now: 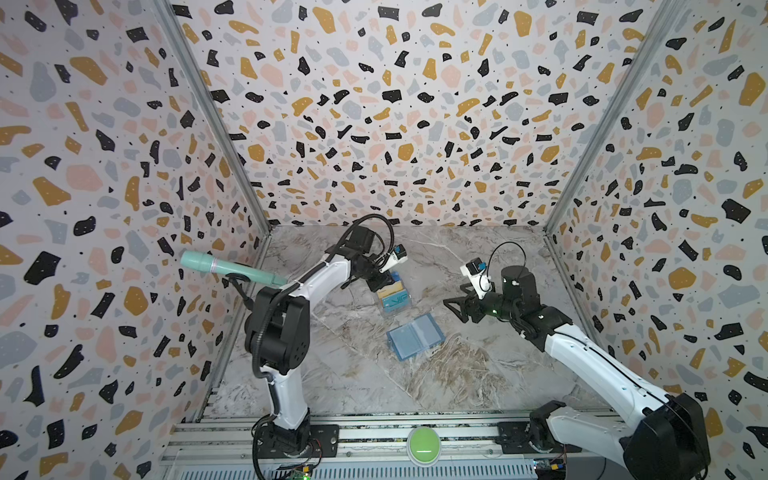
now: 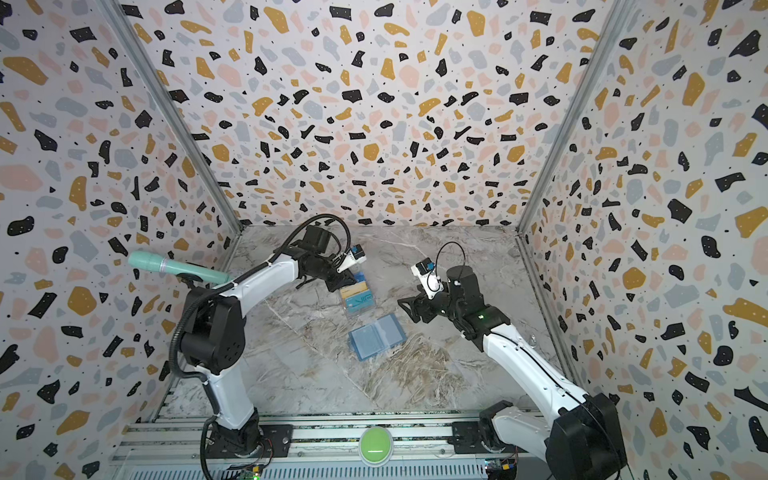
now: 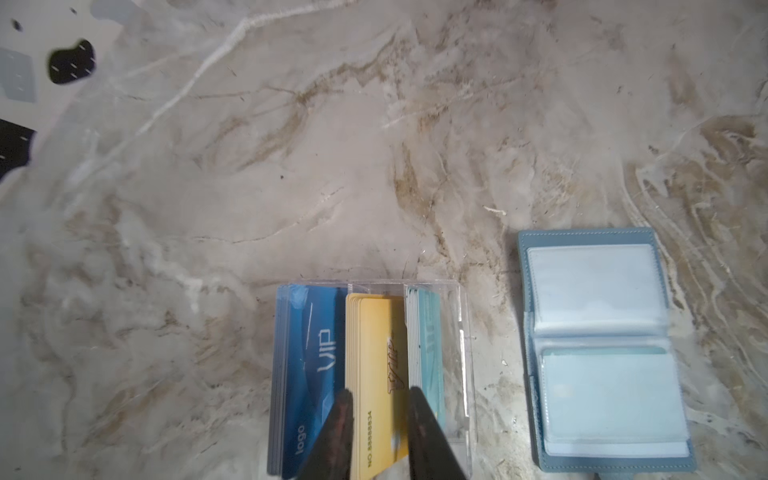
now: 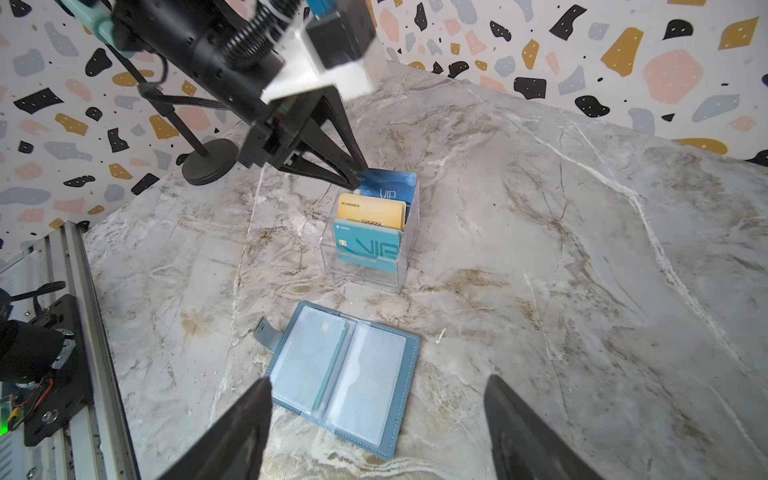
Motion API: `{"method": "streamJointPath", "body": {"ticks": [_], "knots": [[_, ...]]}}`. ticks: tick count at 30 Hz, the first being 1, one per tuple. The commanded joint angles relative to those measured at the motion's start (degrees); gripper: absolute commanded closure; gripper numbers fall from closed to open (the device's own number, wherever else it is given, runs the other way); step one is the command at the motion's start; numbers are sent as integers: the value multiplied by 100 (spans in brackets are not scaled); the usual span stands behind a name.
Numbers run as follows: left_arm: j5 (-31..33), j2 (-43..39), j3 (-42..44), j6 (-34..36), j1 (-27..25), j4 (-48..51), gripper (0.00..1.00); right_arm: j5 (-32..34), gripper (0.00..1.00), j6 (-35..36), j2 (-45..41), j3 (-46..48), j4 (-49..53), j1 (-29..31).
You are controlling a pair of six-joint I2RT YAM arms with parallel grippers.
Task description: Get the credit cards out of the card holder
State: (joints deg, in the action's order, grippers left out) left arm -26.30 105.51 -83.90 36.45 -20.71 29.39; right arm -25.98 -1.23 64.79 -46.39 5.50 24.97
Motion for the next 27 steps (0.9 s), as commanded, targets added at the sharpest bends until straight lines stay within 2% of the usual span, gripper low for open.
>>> {"method": "streamJointPath", "body": {"ticks": [1, 5, 7, 12, 17, 20, 24, 26, 27], "knots": [[-81, -571, 270, -518, 29, -493, 74, -37, 20, -42, 24, -1, -44, -19], [147, -1329, 817, -1848, 19, -1181, 70, 40, 22, -82, 149, -98, 129, -11], [193, -1813, 1229, -2268, -64, -1416, 67, 64, 24, -127, 262, -191, 281, 11], [1226, -2861, 2394, -3236, -722, -1711, 67, 211, 27, -261, 478, -261, 506, 201], [1874, -3582, 3760, -4736, -1443, -2479, 71, 922, 28, -272, 669, -274, 663, 748], [2203, -3828, 4496, -5460, -1866, -3207, 71, 1029, 28, -357, 784, -265, 608, 825], [2599, -3827, 5072, -6233, -2231, -4029, 72, 1211, 28, -444, 916, -297, 558, 834], [3395, -3697, 5138, -6591, -2514, -4023, 71, 1357, 28, -486, 977, -338, 573, 830], [3508, -3623, 5146, -6667, -2622, -4076, 71, 1405, 28, -496, 989, -345, 563, 832]]}}
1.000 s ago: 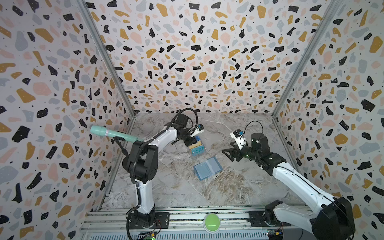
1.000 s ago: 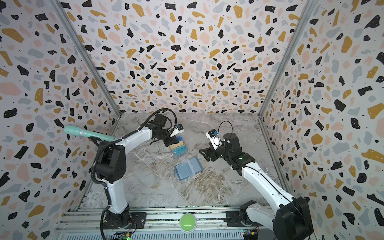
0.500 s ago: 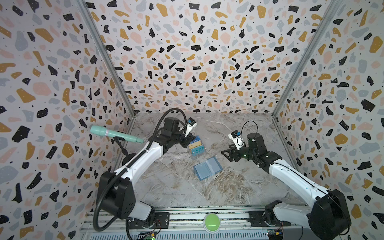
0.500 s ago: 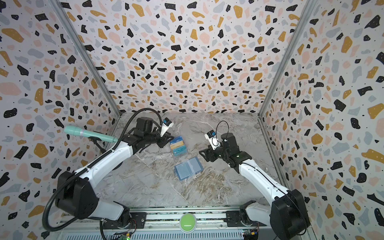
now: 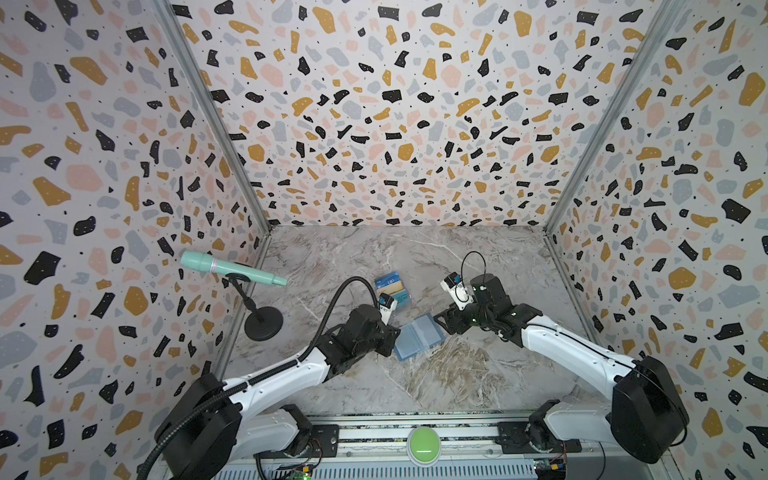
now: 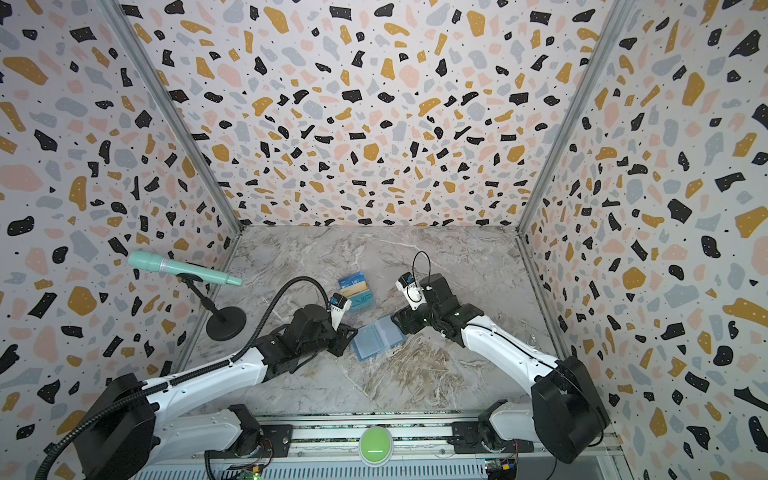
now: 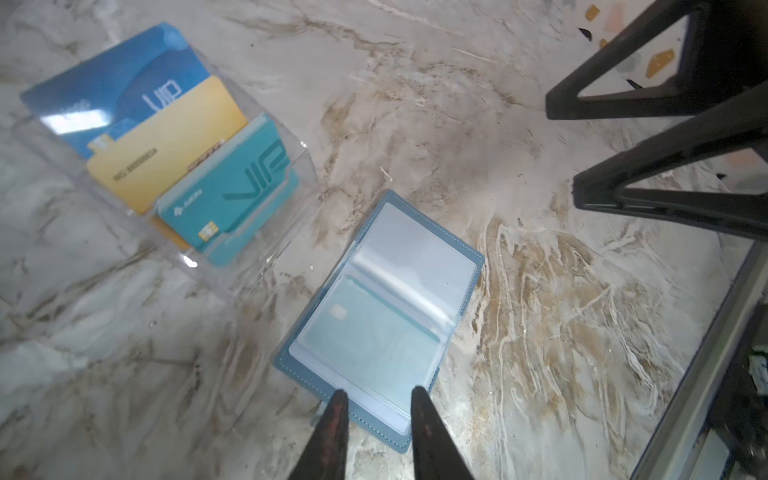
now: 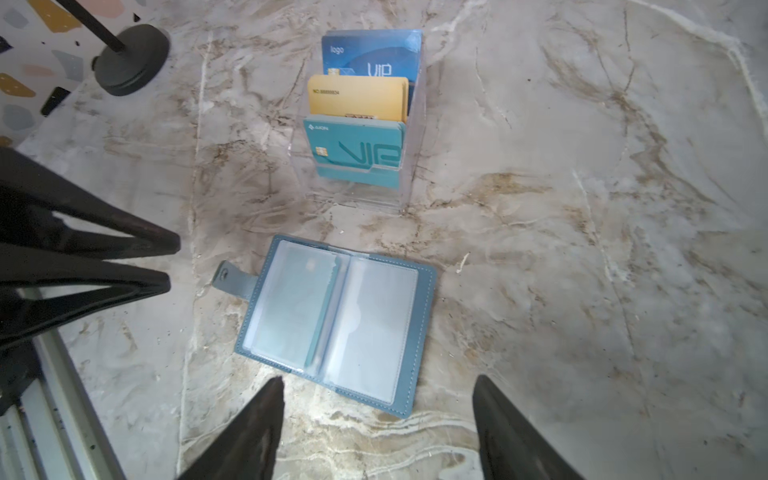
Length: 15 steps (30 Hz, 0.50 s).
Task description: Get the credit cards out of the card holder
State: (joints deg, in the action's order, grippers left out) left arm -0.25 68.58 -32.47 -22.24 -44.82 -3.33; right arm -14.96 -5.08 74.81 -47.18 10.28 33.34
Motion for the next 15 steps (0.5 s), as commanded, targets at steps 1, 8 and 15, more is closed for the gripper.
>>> {"method": "streamJointPath", "body": {"ticks": [1, 8, 15], "knots": [[1025, 155, -1, -884, -348, -882, 71, 341, 28, -146, -10, -269, 65, -14], [1814, 842, -171, -1554, -1071, -1064, 71, 403, 28, -283, 8, -222, 3, -20], [2119, 874, -42, -1913, -1108, -601, 71, 437, 28, -292, -36, -214, 36, -30]]}}
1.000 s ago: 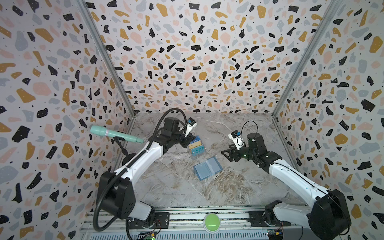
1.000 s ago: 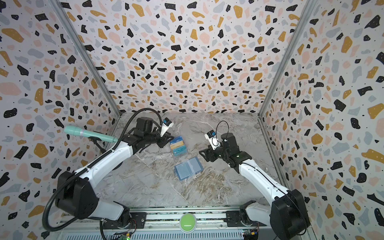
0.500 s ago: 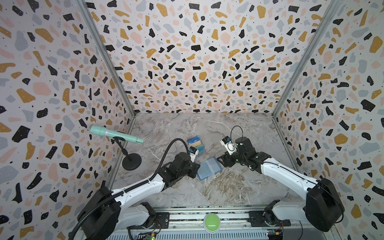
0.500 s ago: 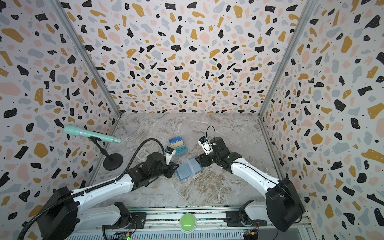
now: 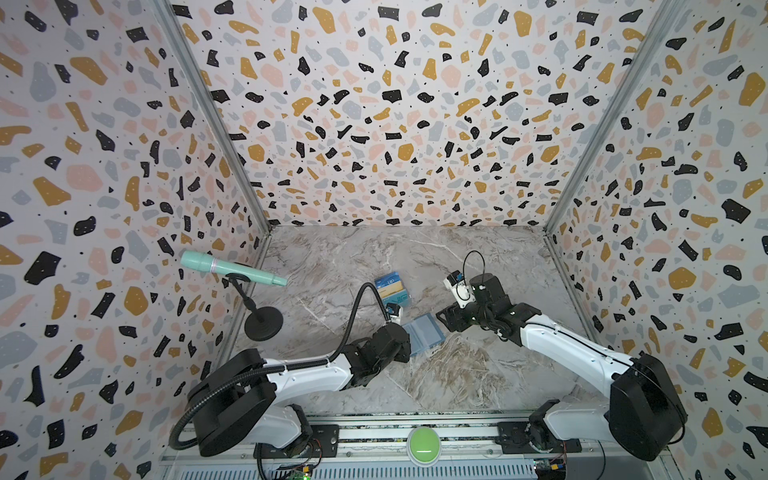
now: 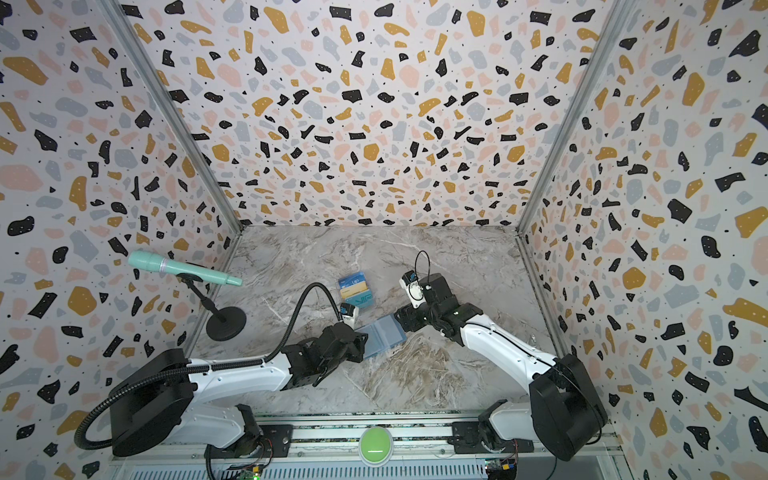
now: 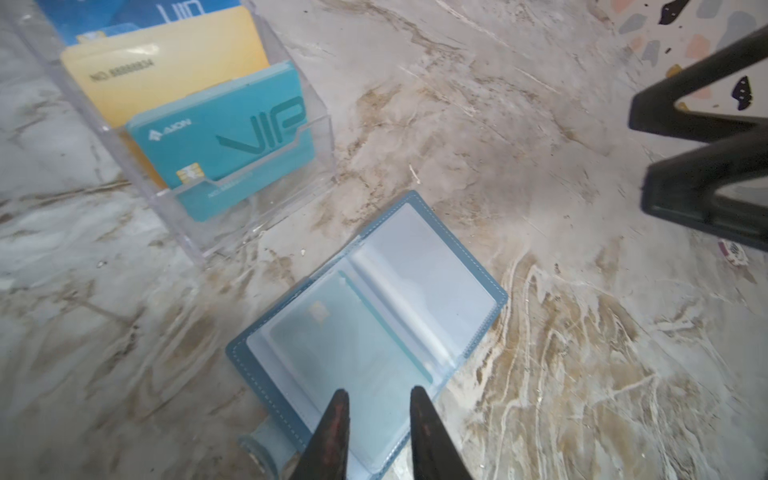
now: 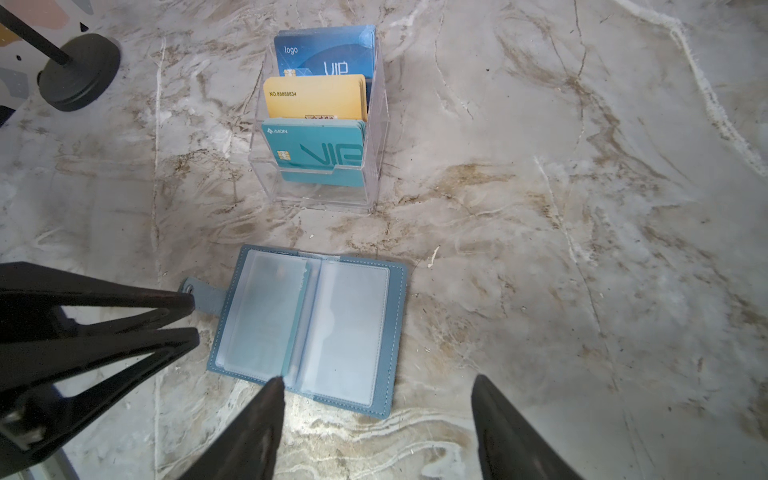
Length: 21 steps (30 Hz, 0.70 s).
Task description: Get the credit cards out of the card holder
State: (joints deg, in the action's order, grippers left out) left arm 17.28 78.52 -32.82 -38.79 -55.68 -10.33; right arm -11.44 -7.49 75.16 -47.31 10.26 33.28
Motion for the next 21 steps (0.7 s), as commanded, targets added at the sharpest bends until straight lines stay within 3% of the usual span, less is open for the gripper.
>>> {"method": "streamJointPath", "body": {"ticks": [1, 6, 14, 21], "knots": [[389, -159, 56, -252, -22, 177, 71, 83, 28, -48, -76, -182, 33, -30], [426, -156, 235, -173, -5, 369, 68, 77, 30, -68, -11, -168, 13, -29], [-55, 318, 95, -131, 30, 10, 69, 3, 30, -95, 31, -172, -15, -25], [220, 379, 144, -417, 31, 305, 70, -93, 30, -101, 34, -106, -32, -27]]}}
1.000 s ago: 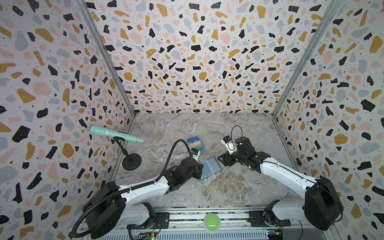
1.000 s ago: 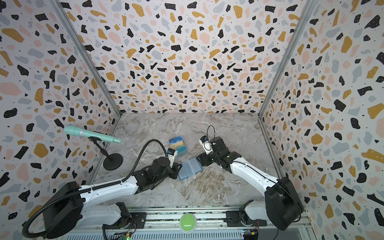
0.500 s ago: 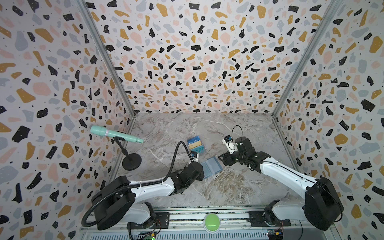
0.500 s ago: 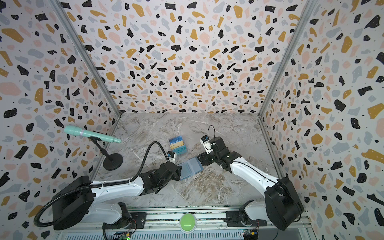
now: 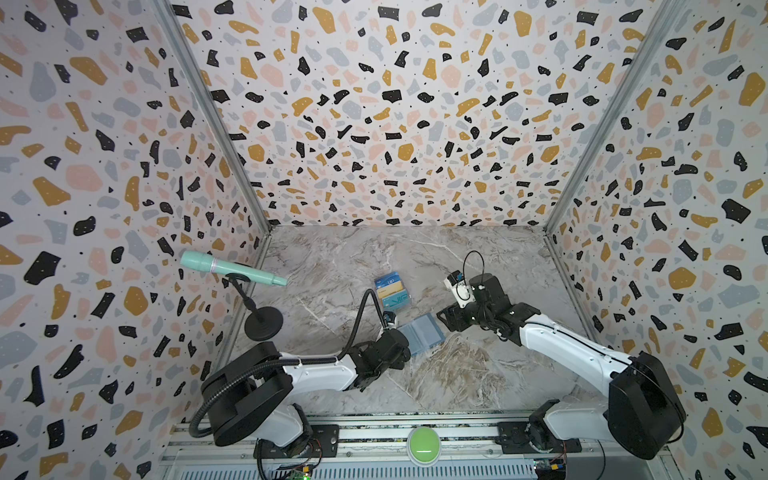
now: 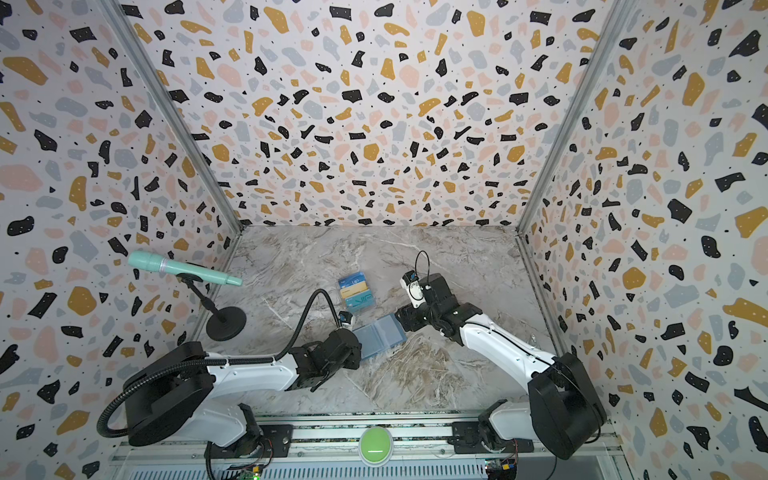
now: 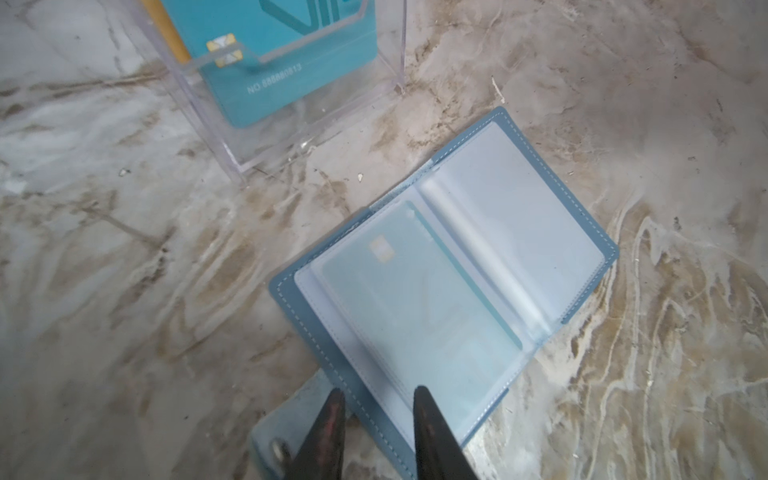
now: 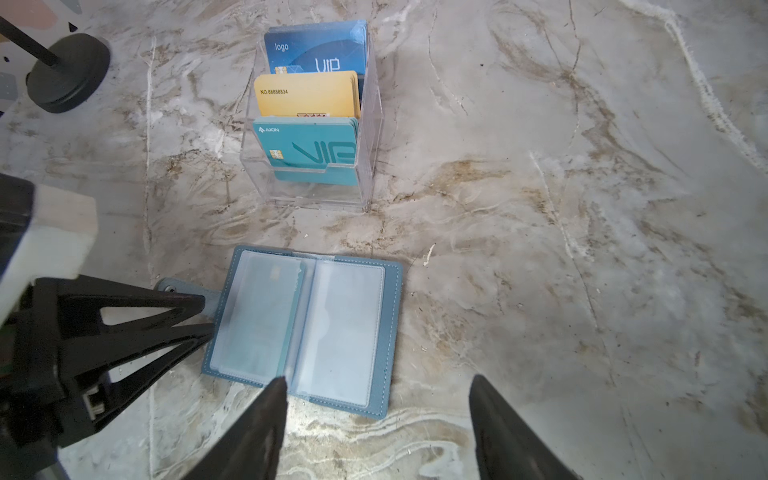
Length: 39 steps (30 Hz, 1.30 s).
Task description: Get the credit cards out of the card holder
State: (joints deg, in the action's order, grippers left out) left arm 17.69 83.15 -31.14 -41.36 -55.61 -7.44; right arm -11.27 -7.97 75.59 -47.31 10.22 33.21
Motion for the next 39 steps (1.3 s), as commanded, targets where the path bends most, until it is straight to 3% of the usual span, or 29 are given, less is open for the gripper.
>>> {"method": "streamJointPath", "body": {"ticks": [1, 9, 26, 39], "knots": [[229, -121, 33, -185, 31, 15, 69, -192, 30, -39, 10, -102, -23, -17], [-168, -194, 520, 1, 509, -416, 71, -520, 27, 178, 387, -197, 53, 223], [-583, -272, 969, 140, 745, -941, 74, 1054, 25, -592, 1818, -985, -52, 1873], [-798, -256, 1154, 308, 951, -1172, 74, 1671, 26, -587, 2610, -1387, 184, 2198]]}}
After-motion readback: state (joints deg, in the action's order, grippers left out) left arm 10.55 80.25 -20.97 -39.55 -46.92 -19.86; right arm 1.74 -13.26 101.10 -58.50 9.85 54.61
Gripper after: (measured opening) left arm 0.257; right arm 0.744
